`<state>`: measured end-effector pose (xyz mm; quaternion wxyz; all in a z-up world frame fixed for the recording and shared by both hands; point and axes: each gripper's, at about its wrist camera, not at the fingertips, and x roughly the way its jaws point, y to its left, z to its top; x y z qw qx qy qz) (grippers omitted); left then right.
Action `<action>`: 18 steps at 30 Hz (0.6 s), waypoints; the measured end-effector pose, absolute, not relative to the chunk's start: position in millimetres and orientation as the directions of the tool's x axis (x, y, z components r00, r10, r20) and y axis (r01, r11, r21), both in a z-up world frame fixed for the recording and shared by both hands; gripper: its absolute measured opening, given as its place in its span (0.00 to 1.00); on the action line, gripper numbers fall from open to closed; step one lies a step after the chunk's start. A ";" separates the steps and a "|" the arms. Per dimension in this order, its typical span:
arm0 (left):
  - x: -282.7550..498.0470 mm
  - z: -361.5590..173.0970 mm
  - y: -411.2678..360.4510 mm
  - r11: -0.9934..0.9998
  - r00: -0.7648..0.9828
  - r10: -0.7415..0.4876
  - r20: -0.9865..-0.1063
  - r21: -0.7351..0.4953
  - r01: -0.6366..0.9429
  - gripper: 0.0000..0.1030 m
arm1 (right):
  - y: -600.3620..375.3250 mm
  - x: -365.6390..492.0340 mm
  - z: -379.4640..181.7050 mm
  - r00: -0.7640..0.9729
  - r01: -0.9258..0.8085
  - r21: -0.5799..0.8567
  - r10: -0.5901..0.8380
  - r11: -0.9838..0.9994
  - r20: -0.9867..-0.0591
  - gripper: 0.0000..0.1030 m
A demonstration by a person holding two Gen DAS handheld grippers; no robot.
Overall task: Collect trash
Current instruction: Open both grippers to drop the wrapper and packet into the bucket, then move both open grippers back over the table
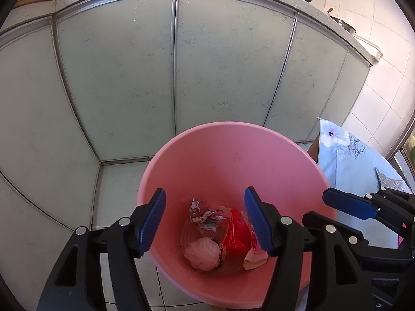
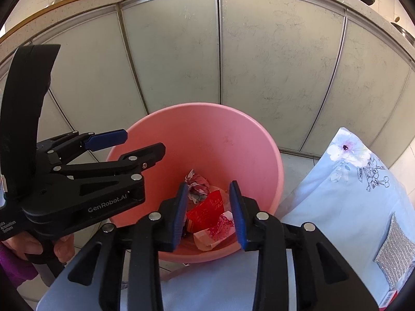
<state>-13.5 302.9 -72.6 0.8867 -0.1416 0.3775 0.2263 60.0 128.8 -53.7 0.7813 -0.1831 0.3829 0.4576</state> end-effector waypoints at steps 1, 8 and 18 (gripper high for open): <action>-14.4 -71.8 302.9 0.857 0.613 0.296 -0.733 -0.080 -0.509 0.60 | 127.5 59.9 -52.5 0.288 -0.855 0.065 0.577 0.514 -0.765 0.33; -21.5 -62.8 301.0 0.855 0.624 0.304 -0.720 -0.083 -0.512 0.60 | 119.8 49.9 -47.0 0.292 -0.856 0.063 0.580 0.513 -0.761 0.33; -40.0 -43.1 299.2 0.850 0.650 0.309 -0.695 -0.106 -0.517 0.60 | 110.9 44.8 -35.5 0.301 -0.851 0.067 0.590 0.520 -0.749 0.33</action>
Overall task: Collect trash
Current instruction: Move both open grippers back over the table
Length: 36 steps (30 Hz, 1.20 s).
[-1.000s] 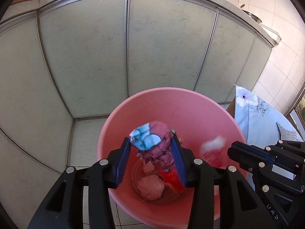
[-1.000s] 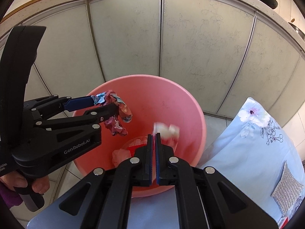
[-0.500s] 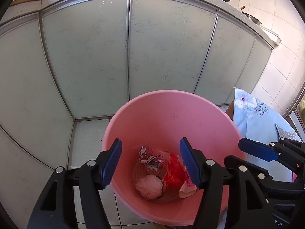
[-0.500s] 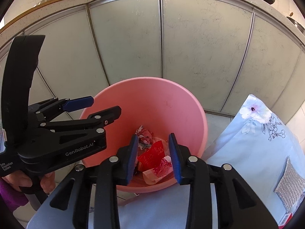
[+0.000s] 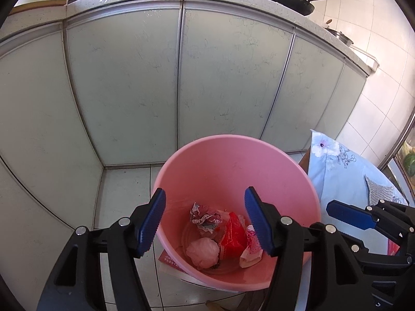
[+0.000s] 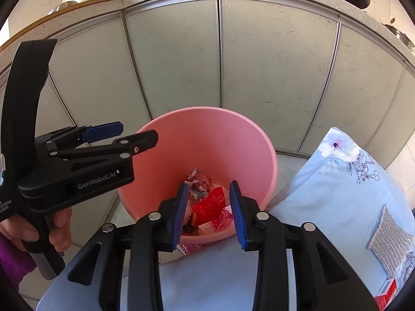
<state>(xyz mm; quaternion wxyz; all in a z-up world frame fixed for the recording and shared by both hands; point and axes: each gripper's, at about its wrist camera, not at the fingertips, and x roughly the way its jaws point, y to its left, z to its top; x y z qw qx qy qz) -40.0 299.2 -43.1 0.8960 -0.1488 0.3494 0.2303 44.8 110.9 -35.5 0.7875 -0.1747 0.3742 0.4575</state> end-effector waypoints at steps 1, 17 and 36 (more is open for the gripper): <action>-41.7 -41.1 298.4 0.849 0.653 0.308 -0.692 -0.109 -0.516 0.60 | 108.8 43.8 -33.4 0.304 -0.850 0.068 0.593 0.522 -0.746 0.33; -65.0 -5.7 276.1 0.873 0.702 0.307 -0.642 -0.104 -0.477 0.60 | 51.1 29.6 0.2 0.363 -0.802 0.121 0.638 0.585 -0.680 0.33; -72.1 32.7 197.1 0.947 0.777 0.219 -0.591 -0.064 -0.316 0.60 | -55.5 6.8 24.4 0.435 -0.735 0.195 0.671 0.650 -0.600 0.33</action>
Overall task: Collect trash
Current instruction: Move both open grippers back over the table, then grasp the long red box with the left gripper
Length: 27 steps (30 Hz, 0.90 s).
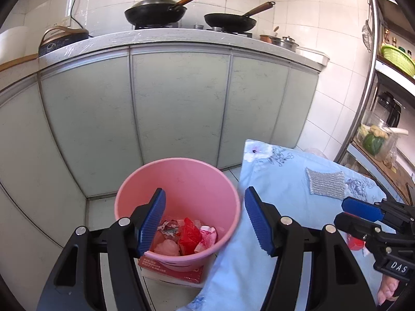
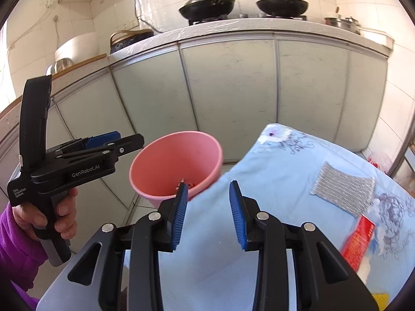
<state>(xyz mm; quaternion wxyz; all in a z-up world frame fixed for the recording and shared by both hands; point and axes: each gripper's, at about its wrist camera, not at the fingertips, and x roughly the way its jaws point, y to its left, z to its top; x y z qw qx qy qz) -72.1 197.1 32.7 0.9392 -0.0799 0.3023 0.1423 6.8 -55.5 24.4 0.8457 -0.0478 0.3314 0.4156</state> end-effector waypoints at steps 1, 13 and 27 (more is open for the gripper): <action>-72.5 33.5 193.3 0.950 0.779 0.214 -0.589 -0.061 -0.307 0.60 | -61.4 6.9 24.1 0.441 -0.726 0.199 0.668 0.658 -0.599 0.33; -48.5 21.9 107.0 0.994 0.774 0.011 -0.633 -0.081 -0.080 0.60 | -192.9 0.0 -4.4 0.578 -0.499 0.220 0.511 0.838 -0.635 0.33; 16.0 -16.8 -23.7 0.965 0.603 -0.263 -0.753 -0.188 0.185 0.60 | -305.0 -7.5 -49.8 0.627 -0.216 0.288 0.358 0.933 -0.692 0.33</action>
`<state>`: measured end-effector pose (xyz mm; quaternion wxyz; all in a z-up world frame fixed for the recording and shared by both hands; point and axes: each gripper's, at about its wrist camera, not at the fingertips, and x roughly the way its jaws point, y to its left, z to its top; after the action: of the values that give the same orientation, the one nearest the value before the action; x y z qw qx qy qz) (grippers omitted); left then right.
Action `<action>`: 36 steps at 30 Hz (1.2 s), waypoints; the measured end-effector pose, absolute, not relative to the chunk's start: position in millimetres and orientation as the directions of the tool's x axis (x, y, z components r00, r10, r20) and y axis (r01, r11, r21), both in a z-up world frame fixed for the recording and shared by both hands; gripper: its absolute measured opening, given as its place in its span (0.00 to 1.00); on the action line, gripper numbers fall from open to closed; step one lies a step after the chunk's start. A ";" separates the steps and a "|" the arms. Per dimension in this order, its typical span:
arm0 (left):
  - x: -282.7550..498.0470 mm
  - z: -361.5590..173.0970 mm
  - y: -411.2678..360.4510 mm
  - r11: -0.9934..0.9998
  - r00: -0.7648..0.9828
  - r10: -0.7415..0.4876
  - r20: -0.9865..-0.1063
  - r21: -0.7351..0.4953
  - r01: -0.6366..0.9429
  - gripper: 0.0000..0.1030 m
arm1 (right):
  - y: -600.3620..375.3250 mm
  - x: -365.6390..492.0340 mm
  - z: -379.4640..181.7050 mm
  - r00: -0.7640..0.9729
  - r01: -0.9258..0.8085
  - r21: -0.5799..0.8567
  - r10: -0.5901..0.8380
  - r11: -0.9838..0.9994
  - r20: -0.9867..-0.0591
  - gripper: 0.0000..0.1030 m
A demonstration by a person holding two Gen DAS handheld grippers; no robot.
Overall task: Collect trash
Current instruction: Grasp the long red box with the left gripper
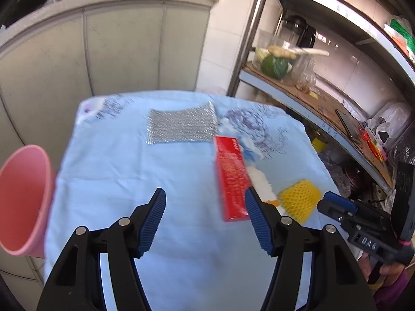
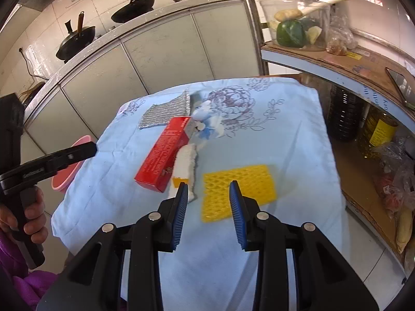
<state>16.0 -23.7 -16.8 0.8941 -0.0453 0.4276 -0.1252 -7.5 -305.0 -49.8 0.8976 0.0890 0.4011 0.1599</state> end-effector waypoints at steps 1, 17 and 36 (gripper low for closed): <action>22.4 -21.4 -31.5 0.961 0.581 -0.275 -0.766 -0.204 0.186 0.60 | -307.8 -7.8 -50.7 0.630 -0.212 0.284 0.352 0.935 -0.692 0.33; 48.5 -54.4 -88.1 0.973 0.532 -0.187 -0.826 -0.079 0.219 0.61 | -314.1 -5.4 -58.8 0.613 -0.206 0.288 0.353 0.935 -0.707 0.33; 49.9 -74.9 -98.6 0.974 0.521 -0.141 -0.842 -0.024 0.225 0.60 | -311.3 -11.4 -58.3 0.602 -0.217 0.287 0.360 0.933 -0.713 0.33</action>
<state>49.9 -98.6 -74.9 0.8709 0.0438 0.4782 -0.1050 -11.4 -311.3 -58.3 0.8909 0.0858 0.4157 0.1617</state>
